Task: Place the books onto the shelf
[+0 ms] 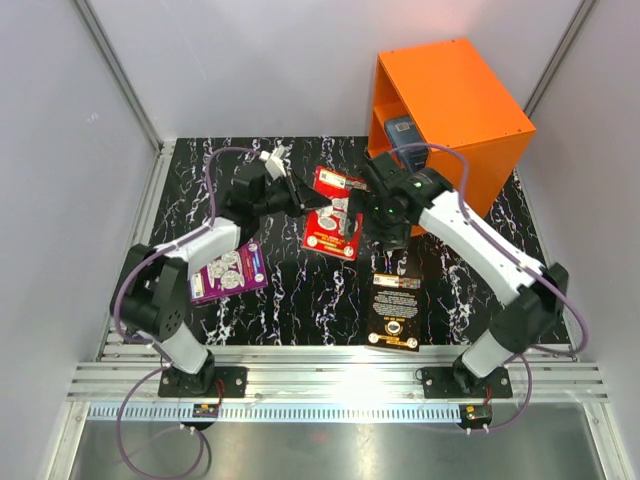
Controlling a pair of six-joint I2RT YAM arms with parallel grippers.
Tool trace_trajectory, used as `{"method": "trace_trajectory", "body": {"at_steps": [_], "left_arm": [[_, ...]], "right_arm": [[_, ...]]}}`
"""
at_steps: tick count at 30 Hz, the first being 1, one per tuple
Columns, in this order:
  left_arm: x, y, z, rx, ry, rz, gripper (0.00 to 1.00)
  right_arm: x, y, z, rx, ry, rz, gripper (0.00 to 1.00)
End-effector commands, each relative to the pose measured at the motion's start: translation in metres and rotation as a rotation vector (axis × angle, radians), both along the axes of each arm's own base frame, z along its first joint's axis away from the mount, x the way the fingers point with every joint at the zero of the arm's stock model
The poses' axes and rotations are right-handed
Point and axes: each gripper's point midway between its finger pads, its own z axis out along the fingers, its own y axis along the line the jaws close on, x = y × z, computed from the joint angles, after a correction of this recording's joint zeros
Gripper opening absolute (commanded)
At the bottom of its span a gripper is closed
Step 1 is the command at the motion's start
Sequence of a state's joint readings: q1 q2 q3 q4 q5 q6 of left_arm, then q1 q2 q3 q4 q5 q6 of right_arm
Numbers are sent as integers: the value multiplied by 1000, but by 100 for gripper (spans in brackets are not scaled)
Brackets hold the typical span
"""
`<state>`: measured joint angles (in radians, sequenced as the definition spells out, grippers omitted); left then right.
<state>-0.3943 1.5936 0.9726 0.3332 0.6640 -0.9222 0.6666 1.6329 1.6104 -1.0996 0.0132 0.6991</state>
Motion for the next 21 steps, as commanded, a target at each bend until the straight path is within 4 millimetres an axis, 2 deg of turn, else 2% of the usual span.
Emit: {"method": "trace_trajectory", "body": {"at_steps": [1,2,3,4,5,6,7,8,9,10,11,12,13,14,15,16,18,19,21], "left_arm": [[38,-6,-18,31,48,67,0],[56,-17,-21,8,57,70,0],[70,-22,-10,-38,21,83,0],[82,-27,-11,-81,63,119,0],[97,-32,5,-128,39,132,0],[112,-39,-11,-152,53,141,0],[122,-45,-7,-188,76,151,0],[136,-53,12,-224,39,146,0],[145,-64,-6,-216,64,143,0],[151,-70,-4,-227,70,147,0],[158,-77,-6,-238,76,146,0],[167,-88,5,-289,34,133,0],[172,-93,7,-332,60,143,0],[178,-98,13,-361,57,145,0],[181,-106,31,-410,18,132,0],[188,-111,22,-430,50,145,0],[192,-120,34,-480,35,155,0],[195,-123,28,-486,44,161,0],[196,-131,28,-490,37,181,0]], "right_arm": [[-30,-59,49,-140,-79,-43,100],[-33,-64,56,-139,-94,-58,100],[-43,-74,64,-141,-99,-63,100],[-47,-78,69,-143,-102,-72,100],[-50,-84,76,-142,-116,-97,100],[-59,-95,82,-162,-108,-113,100],[-60,-101,94,-161,-139,-140,100],[-62,-107,102,-163,-154,-156,100],[-68,-115,108,-177,-156,-167,100],[-68,-123,124,-168,-211,-197,100],[-69,-126,131,-159,-236,-199,100],[-74,-132,140,-137,-267,-204,100],[-75,-135,146,-126,-289,-213,100],[-76,-138,148,-122,-296,-221,100],[-78,-140,150,-112,-304,-223,100],[-80,-139,149,-108,-296,-216,100],[-82,-138,148,-97,-290,-214,100],[-83,-138,147,-101,-285,-213,100],[-82,-139,146,-106,-285,-210,100]]}}
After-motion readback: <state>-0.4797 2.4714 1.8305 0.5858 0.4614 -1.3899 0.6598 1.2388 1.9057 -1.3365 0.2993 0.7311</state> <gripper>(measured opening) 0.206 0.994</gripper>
